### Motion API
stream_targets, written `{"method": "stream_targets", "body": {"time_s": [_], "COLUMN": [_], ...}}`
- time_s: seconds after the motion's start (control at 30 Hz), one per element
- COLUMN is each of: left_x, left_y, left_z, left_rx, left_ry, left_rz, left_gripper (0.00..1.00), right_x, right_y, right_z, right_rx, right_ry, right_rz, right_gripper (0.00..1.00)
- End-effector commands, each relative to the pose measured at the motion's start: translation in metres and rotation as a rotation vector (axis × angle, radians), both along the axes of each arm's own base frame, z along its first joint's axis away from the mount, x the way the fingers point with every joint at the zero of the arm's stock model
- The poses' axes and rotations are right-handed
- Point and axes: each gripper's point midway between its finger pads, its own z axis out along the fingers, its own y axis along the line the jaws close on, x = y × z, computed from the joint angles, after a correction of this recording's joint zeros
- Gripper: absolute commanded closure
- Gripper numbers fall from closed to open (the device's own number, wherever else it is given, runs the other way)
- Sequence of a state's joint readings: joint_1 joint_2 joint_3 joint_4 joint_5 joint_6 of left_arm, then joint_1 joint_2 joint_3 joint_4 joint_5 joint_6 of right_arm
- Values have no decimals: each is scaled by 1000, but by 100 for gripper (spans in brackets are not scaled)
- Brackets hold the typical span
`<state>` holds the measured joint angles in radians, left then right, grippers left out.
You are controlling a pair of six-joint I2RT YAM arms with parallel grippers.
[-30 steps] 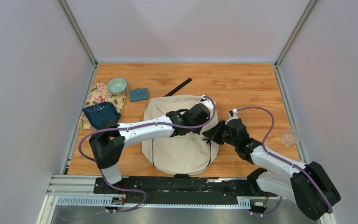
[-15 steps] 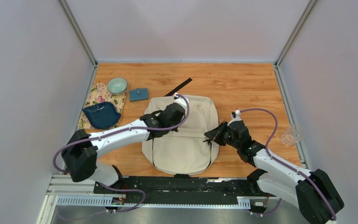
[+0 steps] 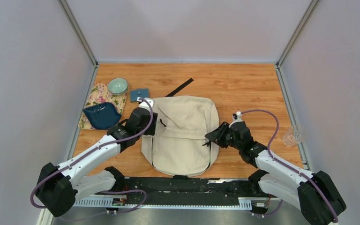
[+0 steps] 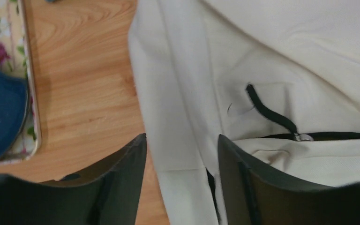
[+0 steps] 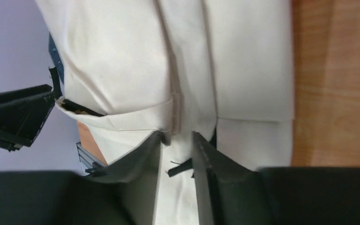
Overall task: Pack the student bag
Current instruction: Unzip the student bag at the center of the board.
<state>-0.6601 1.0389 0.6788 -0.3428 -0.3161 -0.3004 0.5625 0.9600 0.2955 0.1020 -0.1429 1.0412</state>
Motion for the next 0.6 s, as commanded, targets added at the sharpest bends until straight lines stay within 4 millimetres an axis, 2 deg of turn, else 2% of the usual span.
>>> {"method": "stream_targets", "body": {"time_s": [0.0, 0.03, 0.07, 0.13, 0.33, 0.4, 0.57], "left_x": [-9, -10, -13, -15, -25, -29, -35], "left_y": [27, 29, 33, 37, 45, 41, 26], "left_z": [-12, -12, -17, -16, -30, -37, -47], "left_rx": [44, 39, 42, 17, -93, -157, -281], "left_ry": [16, 13, 24, 20, 57, 82, 131], "left_rz": [85, 90, 96, 114, 145, 135, 91], "left_gripper": [27, 25, 25, 25, 23, 23, 22], "right_x": [-1, -1, -5, -6, -20, -25, -35], "right_y": [-14, -16, -21, -27, -40, -41, -38], "right_z": [-3, 4, 1, 8, 8, 0, -4], "right_rx": [-95, -95, -115, -124, -108, -97, -58], "right_ry": [20, 1, 19, -8, -4, 15, 34], "right_rz": [-17, -23, -29, -49, -85, -87, -69], "right_gripper": [53, 48, 41, 37, 32, 32, 32]}}
